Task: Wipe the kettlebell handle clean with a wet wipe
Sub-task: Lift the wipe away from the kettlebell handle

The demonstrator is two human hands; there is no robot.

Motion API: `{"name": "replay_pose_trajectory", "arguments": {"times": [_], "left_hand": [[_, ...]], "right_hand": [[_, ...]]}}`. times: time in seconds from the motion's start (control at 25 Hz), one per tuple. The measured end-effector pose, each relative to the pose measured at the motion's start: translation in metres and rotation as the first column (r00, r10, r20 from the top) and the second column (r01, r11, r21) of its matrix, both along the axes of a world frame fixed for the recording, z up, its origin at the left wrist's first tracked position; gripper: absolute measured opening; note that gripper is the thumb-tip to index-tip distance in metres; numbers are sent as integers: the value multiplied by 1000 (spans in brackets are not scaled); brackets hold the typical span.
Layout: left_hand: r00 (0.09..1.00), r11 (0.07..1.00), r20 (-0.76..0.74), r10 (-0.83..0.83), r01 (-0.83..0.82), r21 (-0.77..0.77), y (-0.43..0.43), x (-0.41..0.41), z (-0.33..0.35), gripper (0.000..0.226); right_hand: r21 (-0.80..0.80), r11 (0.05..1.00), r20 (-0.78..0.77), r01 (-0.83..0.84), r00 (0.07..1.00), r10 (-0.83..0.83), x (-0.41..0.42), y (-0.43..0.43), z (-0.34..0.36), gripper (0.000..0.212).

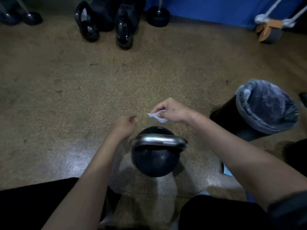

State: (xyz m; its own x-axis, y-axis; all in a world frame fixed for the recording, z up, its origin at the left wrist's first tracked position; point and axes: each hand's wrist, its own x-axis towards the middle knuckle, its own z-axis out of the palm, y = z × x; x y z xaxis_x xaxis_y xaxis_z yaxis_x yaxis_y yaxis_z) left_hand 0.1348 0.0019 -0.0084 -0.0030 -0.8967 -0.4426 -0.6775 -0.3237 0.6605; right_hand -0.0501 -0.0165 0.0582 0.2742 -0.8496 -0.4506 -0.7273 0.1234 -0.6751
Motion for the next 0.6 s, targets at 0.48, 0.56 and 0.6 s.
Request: {"name": "replay_pose_trajectory", "arguments": {"times": [0.48, 0.56, 0.6], "left_hand": [[855, 790, 119, -505, 513, -335, -19, -178, 144, 39], [795, 732, 177, -580, 604, -315, -14, -202, 137, 41], [766, 707, 199, -611, 642, -296, -13, -211, 130, 41]], "right_hand": [[-216, 788, 263, 576, 812, -521, -190, 67, 109, 18], [-209, 680, 274, 703, 709, -650, -220, 75, 96, 22], [-215, 621, 277, 754, 657, -702, -234, 77, 84, 23]]}}
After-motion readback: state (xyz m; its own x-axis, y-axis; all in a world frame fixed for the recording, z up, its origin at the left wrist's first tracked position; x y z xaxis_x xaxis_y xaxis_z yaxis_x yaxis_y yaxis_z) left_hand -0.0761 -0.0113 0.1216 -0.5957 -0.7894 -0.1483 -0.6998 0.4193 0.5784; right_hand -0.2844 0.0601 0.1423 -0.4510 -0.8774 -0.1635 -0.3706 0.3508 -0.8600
